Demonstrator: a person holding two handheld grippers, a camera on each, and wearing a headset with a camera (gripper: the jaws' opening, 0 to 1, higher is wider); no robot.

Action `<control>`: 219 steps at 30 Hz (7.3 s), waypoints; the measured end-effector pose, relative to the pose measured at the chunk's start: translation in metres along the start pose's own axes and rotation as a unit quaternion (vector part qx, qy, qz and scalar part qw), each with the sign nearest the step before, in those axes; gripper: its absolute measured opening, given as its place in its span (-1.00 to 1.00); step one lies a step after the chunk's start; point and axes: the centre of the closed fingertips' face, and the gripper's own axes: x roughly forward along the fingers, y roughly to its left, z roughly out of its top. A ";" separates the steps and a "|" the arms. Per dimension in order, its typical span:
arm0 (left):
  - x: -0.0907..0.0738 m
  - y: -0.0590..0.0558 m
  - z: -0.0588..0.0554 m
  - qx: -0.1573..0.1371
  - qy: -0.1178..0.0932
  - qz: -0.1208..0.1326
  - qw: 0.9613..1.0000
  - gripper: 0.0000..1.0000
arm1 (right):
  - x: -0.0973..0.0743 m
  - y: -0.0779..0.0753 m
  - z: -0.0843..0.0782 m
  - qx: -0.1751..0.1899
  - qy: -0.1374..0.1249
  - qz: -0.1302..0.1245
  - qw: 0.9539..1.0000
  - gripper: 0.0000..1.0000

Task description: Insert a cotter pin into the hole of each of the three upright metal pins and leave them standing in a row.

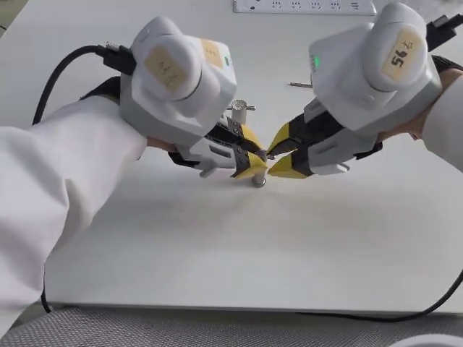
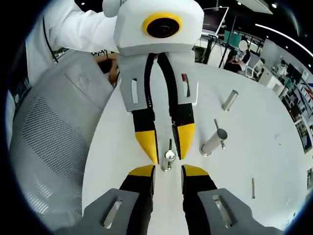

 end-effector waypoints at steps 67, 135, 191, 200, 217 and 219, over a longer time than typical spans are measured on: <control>-0.069 -0.022 -0.032 -0.180 -0.090 0.050 0.978 0.98 | -0.009 -0.075 -0.023 0.111 -0.086 -0.060 0.988 -0.92; -0.104 0.014 -0.035 -0.242 -0.160 0.150 0.945 0.98 | -0.063 0.017 -0.029 0.339 -0.163 -0.160 0.913 0.97; -0.091 0.204 -0.079 -0.275 -0.101 0.324 0.900 -0.79 | -0.080 0.035 -0.039 0.374 -0.167 -0.171 0.896 0.83; -0.130 0.177 -0.025 -0.257 -0.147 0.304 0.906 -0.79 | -0.081 0.035 -0.037 0.368 -0.173 -0.171 0.897 0.82; -0.108 0.078 0.033 -0.164 -0.158 0.205 0.952 -0.79 | -0.086 0.034 -0.040 0.366 -0.184 -0.177 0.895 0.80; -0.096 0.066 0.035 -0.160 -0.157 0.191 0.956 -0.79 | -0.086 0.035 -0.043 0.368 -0.183 -0.177 0.894 0.79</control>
